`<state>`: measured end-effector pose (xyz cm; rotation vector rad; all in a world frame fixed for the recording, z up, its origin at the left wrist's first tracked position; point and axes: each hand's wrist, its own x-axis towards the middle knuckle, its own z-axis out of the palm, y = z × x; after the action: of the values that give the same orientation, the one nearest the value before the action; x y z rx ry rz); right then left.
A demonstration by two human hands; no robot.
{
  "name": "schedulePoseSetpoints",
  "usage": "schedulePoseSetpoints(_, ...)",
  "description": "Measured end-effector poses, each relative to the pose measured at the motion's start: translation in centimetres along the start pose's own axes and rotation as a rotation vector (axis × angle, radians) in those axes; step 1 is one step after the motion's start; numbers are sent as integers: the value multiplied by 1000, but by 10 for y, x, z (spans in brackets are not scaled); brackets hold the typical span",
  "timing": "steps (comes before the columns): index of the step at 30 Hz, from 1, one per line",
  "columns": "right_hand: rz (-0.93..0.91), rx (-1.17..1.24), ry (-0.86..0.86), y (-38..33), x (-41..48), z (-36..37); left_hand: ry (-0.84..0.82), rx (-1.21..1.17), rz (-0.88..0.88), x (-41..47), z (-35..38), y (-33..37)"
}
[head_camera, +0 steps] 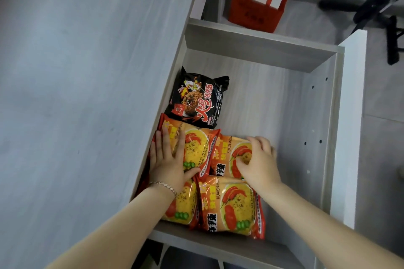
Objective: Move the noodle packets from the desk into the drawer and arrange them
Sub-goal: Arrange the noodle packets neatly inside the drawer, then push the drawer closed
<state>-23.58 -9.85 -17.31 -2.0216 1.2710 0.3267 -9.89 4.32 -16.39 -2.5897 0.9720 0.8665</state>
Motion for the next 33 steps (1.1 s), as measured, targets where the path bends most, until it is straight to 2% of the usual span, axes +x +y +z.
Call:
schedulePoseSetpoints(2, -73, -99, 113, 2, -20, 3, 11, 14, 15, -2, 0, 2)
schedulePoseSetpoints(3, -92, -139, 114, 3, -29, 3, 60, 5, 37, -7, -1, 6)
schedulePoseSetpoints(6, -2, -142, -29, 17, -48, 5, 282, -14, 164, -27, -6, 20)
schedulePoseSetpoints(9, 140, 78, -175, 24, -52, -2, 15, -59, 171, -50, -11, 34)
schedulePoseSetpoints(11, 151, 114, -205, 27, -52, -5, -167, -91, 85, -54, -11, 42)
schedulePoseSetpoints(14, 187, 194, -202, 32, -54, -8, -324, -194, -47, -50, -5, 49)
schedulePoseSetpoints(17, 207, 242, -186, 37, -57, -8, -322, -217, -32, -47, 3, 53)
schedulePoseSetpoints(21, 233, 233, -185, 38, -55, -6, -250, 29, 140, -49, 8, 51)
schedulePoseSetpoints(25, 235, 91, -246, 31, -53, -11, -338, 151, 177, -53, 5, 49)
schedulePoseSetpoints(27, 189, 49, -162, 26, -56, -24, -268, 160, 182, -56, -4, 51)
schedulePoseSetpoints(30, 80, -5, 243, 28, -57, -60, -67, 124, 227, -58, -27, 48)
schedulePoseSetpoints(32, 93, -25, 425, 35, -53, -89, 208, 75, 309, -57, -49, 41)
schedulePoseSetpoints(33, 157, -4, 449, 40, -48, -99, 352, 58, 338, -55, -61, 36)
